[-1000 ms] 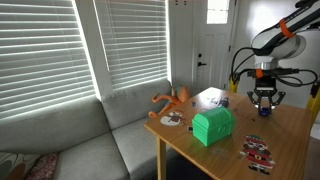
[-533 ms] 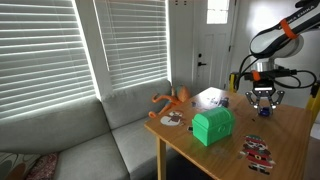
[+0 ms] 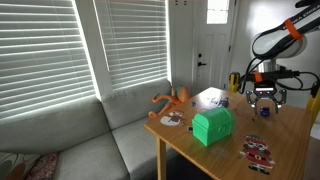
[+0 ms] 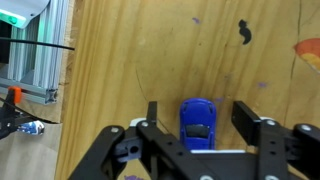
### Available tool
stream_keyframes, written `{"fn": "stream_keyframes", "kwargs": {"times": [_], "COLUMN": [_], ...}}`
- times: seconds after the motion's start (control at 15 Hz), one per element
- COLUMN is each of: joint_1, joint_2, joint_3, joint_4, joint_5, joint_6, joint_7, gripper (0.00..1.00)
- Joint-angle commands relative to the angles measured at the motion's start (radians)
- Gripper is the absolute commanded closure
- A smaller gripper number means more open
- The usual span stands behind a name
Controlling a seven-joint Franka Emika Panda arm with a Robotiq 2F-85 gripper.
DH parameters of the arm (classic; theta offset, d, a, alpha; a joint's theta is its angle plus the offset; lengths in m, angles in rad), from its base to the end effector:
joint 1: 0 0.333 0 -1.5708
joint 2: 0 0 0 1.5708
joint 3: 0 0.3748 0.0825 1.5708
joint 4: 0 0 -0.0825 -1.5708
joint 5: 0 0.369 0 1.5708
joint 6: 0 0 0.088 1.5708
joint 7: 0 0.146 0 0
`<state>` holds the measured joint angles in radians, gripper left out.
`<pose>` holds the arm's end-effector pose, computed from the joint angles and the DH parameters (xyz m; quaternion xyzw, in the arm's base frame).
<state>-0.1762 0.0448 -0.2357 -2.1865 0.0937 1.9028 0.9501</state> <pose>0.4420 -0.1813 0.3768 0.7514 -0.6385 -0.1663 0.0085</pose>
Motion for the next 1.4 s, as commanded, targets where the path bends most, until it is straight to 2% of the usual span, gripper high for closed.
{"fn": "stream_keyframes", "kwargs": {"times": [0.0,0.27,0.67,0.73,0.87,1.0,1.2,1.33], "joint_1": [0.004,0.011,0.008,0.008,0.006,0.003,0.000,-0.001], "joint_2": [-0.035,-0.046,-0.093,-0.103,-0.121,-0.137,-0.156,-0.166], "joint_3": [0.020,0.042,0.050,0.052,0.057,0.061,0.067,0.067], "joint_4": [-0.030,-0.056,-0.128,-0.141,-0.166,-0.184,-0.204,-0.208], "joint_5": [-0.026,-0.053,-0.083,-0.086,-0.096,-0.100,-0.105,-0.097], "joint_6": [0.024,0.045,0.139,0.158,0.192,0.221,0.252,0.246], "joint_7": [0.006,0.009,0.000,0.002,0.004,0.005,0.005,-0.005], "gripper": [0.00,0.00,0.01,0.04,0.26,0.36,0.59,0.72]}}
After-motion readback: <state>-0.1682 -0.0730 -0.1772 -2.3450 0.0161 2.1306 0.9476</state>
